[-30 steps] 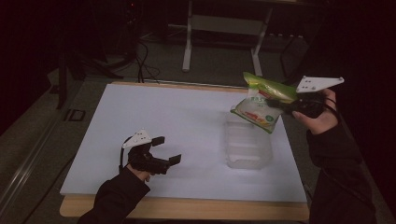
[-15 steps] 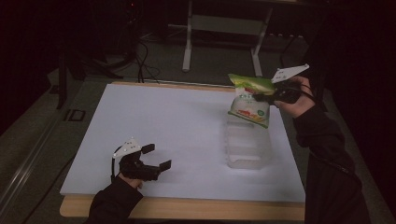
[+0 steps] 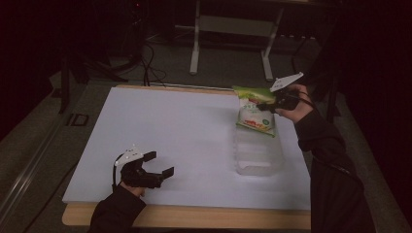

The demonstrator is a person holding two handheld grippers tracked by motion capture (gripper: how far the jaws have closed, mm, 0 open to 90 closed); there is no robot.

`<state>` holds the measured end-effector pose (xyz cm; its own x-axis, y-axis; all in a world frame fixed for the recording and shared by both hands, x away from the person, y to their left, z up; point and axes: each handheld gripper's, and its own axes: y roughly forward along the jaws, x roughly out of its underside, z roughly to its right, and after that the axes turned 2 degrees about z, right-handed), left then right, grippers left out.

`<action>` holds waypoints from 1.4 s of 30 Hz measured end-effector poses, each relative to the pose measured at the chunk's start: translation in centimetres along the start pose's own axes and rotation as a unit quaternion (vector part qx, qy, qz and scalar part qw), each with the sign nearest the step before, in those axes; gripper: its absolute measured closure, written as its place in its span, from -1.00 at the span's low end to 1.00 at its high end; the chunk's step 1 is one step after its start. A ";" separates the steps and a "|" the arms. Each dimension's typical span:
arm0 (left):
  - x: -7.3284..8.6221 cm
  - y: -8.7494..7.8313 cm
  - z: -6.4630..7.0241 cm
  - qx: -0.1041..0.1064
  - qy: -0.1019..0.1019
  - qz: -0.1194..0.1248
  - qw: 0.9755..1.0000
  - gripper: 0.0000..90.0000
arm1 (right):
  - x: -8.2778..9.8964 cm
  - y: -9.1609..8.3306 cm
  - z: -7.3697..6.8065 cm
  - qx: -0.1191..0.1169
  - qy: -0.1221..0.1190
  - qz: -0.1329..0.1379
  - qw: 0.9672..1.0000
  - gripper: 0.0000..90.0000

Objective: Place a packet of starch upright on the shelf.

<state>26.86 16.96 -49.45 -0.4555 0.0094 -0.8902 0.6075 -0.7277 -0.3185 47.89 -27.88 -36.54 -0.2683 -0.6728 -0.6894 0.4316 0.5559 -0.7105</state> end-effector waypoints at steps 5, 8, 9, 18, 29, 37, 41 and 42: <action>0.3 0.1 -0.2 0.005 -0.003 -0.004 1.000 -1.00 | 1.4 1.7 0.1 -0.013 0.013 -0.007 1.000 0.85; 0.4 0.2 -0.3 0.008 -0.006 -0.006 1.000 -1.00 | 2.7 2.3 0.4 -0.013 0.038 0.009 0.999 0.85; 0.4 0.3 -0.3 0.011 -0.007 -0.006 1.000 -1.00 | 3.1 2.5 0.4 -0.019 0.047 0.018 0.999 0.85; 0.2 0.1 -0.3 0.013 -0.006 0.003 1.000 -1.00 | 3.6 3.0 0.3 -0.003 0.071 0.011 0.997 0.79; -0.1 -0.1 -0.2 0.013 0.001 0.009 1.000 -1.00 | 3.1 -0.2 0.7 0.035 0.135 0.072 0.988 0.21; -0.2 -0.1 -0.1 0.010 0.008 0.008 1.000 -1.00 | 3.6 -2.9 0.1 0.055 0.159 0.092 0.981 -0.08; -0.3 -0.2 0.0 0.008 0.011 0.008 1.000 -1.00 | 4.1 -4.2 -0.5 0.074 0.168 0.100 0.978 -0.18; -0.3 -0.1 0.0 0.007 0.012 0.007 1.000 -1.00 | 4.3 -4.4 -0.8 0.079 0.170 0.101 0.977 -0.18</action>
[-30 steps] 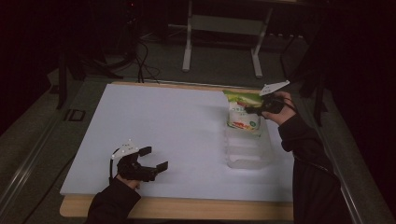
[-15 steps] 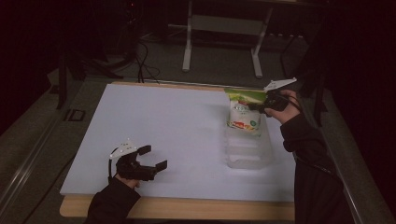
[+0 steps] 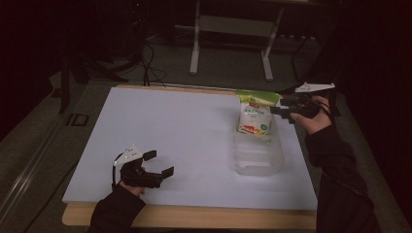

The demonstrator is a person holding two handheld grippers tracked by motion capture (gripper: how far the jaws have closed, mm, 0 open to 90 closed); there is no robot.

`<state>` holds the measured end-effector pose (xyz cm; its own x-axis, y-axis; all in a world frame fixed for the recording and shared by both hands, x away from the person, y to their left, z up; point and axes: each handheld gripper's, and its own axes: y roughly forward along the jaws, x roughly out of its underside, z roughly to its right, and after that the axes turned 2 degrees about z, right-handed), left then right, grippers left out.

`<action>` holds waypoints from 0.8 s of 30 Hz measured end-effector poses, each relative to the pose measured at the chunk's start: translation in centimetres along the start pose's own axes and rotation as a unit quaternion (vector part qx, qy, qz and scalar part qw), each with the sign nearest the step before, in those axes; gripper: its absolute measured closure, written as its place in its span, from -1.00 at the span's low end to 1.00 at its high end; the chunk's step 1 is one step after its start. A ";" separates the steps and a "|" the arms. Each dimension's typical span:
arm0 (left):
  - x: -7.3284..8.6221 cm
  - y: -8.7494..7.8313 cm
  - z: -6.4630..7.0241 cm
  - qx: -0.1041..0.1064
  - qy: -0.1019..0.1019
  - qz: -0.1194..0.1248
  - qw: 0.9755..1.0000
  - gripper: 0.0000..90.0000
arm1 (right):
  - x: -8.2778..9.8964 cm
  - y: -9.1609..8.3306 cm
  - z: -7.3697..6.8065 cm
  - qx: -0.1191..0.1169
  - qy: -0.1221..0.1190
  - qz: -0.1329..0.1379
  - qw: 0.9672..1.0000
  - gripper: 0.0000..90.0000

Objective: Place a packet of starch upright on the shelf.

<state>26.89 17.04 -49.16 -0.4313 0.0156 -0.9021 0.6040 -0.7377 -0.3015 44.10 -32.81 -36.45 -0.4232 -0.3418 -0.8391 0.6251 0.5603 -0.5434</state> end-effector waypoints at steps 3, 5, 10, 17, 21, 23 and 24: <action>0.0 0.0 0.0 0.001 0.001 -0.001 1.000 -1.00 | 0.7 -0.8 -0.8 0.002 0.014 0.009 1.000 -0.18; -0.1 0.0 0.1 0.001 0.002 -0.001 1.000 -1.00 | 1.0 -1.1 -1.1 0.000 0.024 0.014 1.000 -0.19; -0.1 0.1 0.4 0.007 0.020 -0.003 1.000 -1.00 | 2.7 -2.3 -3.6 -0.003 0.047 0.035 0.998 -0.28; -0.1 0.3 1.2 0.018 0.050 -0.005 0.999 -1.00 | 4.0 -3.5 -7.0 -0.019 0.036 0.049 0.998 -0.32; -0.2 0.4 1.3 0.026 0.049 -0.004 0.998 -1.00 | 4.8 -3.7 -9.4 -0.027 0.013 0.047 0.998 -0.31; -0.2 0.4 1.3 0.029 0.047 -0.003 0.998 -1.00 | 5.2 -3.7 -10.5 -0.030 0.005 0.045 0.998 -0.31; -0.2 0.4 1.4 0.029 0.047 -0.004 0.998 -1.00 | 5.4 -3.6 -11.0 -0.026 0.002 0.044 0.999 -0.33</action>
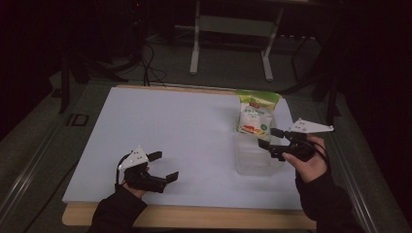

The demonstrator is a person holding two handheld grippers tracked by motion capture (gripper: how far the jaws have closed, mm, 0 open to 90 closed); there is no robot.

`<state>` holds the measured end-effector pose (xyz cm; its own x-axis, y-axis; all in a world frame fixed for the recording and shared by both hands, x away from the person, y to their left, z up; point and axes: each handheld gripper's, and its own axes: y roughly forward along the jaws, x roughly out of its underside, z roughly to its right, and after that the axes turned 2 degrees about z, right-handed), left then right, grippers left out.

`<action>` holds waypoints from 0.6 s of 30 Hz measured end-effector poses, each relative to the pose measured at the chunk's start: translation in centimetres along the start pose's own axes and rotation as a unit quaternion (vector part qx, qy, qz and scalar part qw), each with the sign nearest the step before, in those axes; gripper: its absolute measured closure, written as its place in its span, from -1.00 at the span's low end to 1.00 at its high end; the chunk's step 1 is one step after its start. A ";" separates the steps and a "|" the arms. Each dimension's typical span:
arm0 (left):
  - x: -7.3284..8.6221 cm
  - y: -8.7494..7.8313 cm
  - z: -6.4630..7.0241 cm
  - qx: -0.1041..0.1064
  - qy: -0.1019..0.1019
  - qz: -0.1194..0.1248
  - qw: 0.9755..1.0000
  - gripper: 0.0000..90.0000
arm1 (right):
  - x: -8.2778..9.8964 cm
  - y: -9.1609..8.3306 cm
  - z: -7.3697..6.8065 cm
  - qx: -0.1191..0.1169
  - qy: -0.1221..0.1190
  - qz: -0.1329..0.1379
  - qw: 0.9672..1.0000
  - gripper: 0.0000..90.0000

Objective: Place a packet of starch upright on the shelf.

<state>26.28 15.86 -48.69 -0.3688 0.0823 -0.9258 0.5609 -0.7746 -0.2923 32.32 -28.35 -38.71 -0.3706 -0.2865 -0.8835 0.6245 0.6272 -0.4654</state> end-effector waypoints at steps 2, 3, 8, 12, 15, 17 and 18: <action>0.1 0.1 0.1 0.002 -0.001 -0.001 1.000 -1.00 | 0.6 0.3 -0.9 0.003 0.004 0.001 1.000 -0.34; 0.1 0.2 0.1 0.003 0.001 -0.002 1.000 -1.00 | 0.9 0.5 -1.4 -0.004 0.011 0.001 1.000 -0.35; 0.1 0.4 0.4 0.009 0.006 -0.006 1.000 -1.00 | 2.1 0.8 -3.4 0.003 0.012 0.022 1.000 -0.38; 0.1 0.6 0.4 0.009 0.010 -0.010 1.000 -1.00 | 2.8 0.5 -4.9 0.010 -0.011 0.028 1.000 -0.36; 0.2 0.7 0.5 0.011 0.010 -0.012 1.000 -1.00 | 3.6 0.2 -5.8 0.007 -0.003 0.035 0.999 -0.42; 0.2 0.7 0.5 0.012 0.011 -0.013 1.000 -1.00 | 3.8 0.2 -6.0 0.009 -0.008 0.043 0.999 -0.46; 0.3 0.8 0.6 0.015 0.012 -0.013 1.000 -1.00 | 4.1 0.1 -6.3 0.015 -0.010 0.048 0.999 -0.46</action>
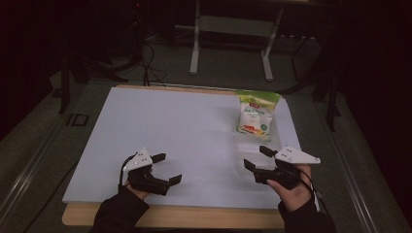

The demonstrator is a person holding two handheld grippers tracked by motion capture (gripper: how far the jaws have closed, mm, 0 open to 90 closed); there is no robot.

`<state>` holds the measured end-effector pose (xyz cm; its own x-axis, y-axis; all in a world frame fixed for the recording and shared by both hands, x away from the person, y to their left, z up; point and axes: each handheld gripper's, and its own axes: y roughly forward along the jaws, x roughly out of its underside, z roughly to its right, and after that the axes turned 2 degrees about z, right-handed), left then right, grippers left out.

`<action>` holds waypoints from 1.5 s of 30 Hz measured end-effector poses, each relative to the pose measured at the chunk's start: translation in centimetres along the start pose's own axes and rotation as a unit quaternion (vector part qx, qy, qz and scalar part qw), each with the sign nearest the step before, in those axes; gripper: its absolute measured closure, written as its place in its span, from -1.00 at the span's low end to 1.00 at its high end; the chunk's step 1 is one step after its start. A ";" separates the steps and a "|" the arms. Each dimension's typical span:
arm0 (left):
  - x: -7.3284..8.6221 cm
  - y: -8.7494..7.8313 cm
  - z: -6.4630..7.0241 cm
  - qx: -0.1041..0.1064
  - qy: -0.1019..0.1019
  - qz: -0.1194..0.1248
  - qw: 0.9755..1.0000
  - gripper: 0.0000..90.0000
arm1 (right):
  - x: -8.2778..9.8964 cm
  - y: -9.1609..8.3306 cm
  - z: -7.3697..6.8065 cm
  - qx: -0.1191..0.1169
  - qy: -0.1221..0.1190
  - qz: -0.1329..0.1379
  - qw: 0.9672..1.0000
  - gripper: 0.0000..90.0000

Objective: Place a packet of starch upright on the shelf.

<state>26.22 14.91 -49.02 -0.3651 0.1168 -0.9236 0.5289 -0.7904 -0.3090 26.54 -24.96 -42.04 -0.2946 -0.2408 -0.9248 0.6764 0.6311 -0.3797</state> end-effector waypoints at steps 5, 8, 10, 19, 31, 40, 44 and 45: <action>0.1 0.2 0.1 0.006 0.004 -0.006 1.000 -1.00 | 1.5 -0.3 -0.8 0.021 0.008 0.008 1.000 -0.56; 0.1 0.3 0.1 0.007 0.004 -0.007 1.000 -1.00 | 2.2 -0.5 -0.9 0.033 0.004 0.015 0.999 -0.55; 0.1 0.2 0.1 0.009 0.004 -0.007 1.000 -1.00 | 2.7 -0.6 -1.0 0.040 -0.001 0.023 0.999 -0.60; 0.1 0.2 0.3 0.012 0.007 -0.006 1.000 -1.00 | 4.8 -1.1 -1.3 0.025 -0.011 0.037 0.999 -0.69; 0.3 0.4 0.5 0.019 0.014 -0.008 1.000 -1.00 | 6.3 -1.5 -1.7 0.016 -0.058 0.009 0.998 -0.75; 0.6 0.5 0.5 0.017 0.020 -0.008 1.000 -1.00 | 6.6 -1.5 -1.2 0.024 -0.076 0.002 0.997 -0.76; 0.7 0.6 0.5 0.017 0.017 -0.010 1.000 -1.00 | 6.6 -1.5 -1.2 0.023 -0.083 0.003 0.996 -0.76; 0.7 0.6 0.5 0.018 0.016 -0.010 1.000 -1.00 | 6.6 -1.5 -1.2 0.024 -0.083 0.004 0.996 -0.76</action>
<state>25.92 14.23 -49.78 -0.3505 0.1522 -0.9241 0.4939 -0.8083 -0.3205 22.76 -26.64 -47.54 -0.1764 -0.3564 -0.9175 0.7107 0.5988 -0.3692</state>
